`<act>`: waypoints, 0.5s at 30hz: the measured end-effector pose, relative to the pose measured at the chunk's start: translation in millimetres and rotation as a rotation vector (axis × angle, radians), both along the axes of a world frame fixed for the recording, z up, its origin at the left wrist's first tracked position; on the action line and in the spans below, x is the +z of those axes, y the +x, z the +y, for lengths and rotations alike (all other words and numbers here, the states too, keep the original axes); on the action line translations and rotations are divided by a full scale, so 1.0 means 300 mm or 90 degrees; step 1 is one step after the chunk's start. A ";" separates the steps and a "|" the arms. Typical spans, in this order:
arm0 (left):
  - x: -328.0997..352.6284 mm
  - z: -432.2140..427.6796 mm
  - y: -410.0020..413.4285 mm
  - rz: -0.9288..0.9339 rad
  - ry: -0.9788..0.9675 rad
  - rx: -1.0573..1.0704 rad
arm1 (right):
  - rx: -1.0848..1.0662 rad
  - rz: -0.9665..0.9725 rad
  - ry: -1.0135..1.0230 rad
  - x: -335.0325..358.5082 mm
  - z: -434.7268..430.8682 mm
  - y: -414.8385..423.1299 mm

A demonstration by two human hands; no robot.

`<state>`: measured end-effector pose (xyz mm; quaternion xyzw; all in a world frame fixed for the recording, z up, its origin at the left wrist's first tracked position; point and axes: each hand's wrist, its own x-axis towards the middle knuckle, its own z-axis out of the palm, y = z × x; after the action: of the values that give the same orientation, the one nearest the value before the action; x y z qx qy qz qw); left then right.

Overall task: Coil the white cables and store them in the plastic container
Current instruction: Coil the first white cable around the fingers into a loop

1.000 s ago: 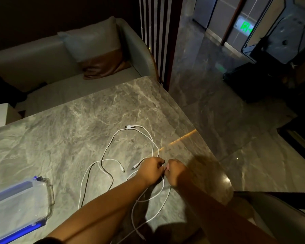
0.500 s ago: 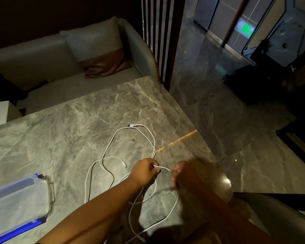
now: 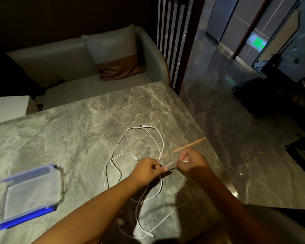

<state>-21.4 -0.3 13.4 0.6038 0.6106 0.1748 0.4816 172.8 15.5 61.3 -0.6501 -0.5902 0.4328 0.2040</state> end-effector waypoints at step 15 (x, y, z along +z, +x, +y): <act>0.336 -0.117 -0.224 -0.486 -0.181 0.087 | 0.152 0.182 0.114 0.308 0.132 -0.276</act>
<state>-88.6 -35.3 114.3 0.3813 0.4448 0.3320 0.7393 90.2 55.2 153.8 -0.4867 -0.6644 0.4875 0.2899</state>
